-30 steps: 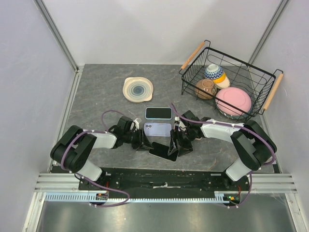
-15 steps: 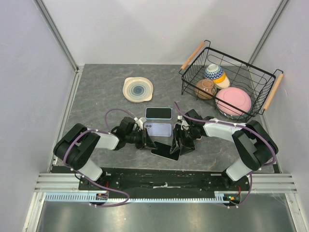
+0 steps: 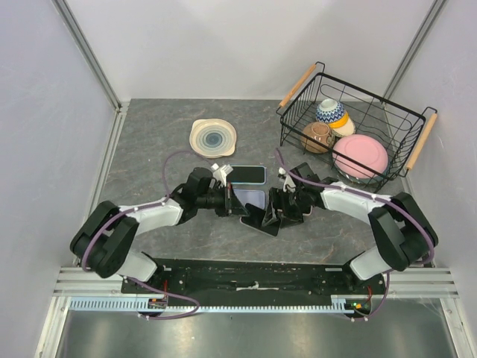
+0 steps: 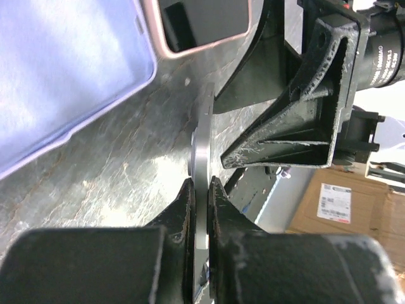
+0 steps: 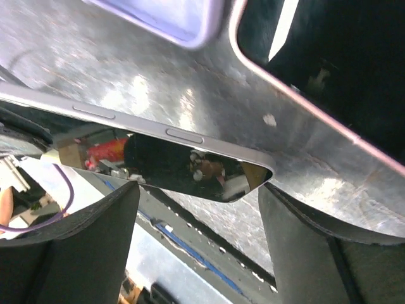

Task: Put the phone into the phone case

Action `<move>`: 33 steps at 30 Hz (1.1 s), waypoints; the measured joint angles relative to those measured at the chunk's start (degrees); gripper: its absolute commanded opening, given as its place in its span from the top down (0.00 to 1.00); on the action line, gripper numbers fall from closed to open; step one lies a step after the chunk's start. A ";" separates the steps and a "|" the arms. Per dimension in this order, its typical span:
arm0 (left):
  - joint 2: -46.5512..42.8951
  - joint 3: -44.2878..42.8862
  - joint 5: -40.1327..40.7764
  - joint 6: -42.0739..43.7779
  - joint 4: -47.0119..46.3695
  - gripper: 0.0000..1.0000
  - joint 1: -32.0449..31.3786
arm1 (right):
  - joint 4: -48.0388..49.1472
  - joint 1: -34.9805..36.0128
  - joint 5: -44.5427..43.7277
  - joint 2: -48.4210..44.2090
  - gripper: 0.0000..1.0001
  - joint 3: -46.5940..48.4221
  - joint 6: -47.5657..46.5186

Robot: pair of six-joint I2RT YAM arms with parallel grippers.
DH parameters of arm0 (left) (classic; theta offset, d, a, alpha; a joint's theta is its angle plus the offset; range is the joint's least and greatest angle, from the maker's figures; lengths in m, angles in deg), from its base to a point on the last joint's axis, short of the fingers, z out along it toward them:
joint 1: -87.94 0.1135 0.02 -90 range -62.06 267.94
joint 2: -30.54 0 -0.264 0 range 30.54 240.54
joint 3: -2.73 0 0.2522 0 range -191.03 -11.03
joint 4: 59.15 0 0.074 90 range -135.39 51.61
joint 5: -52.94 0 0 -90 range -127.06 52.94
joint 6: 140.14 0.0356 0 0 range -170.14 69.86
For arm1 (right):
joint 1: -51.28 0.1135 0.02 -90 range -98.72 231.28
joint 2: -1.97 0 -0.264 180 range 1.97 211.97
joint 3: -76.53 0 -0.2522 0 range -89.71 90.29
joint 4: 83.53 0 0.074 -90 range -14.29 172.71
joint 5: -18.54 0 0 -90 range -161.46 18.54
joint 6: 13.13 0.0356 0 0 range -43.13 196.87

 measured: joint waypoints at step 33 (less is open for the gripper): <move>-17.57 -11.85 -14.10 -5.49 -2.43 0.98 29.55 | 5.62 -13.27 10.05 -18.91 0.09 18.58 -6.08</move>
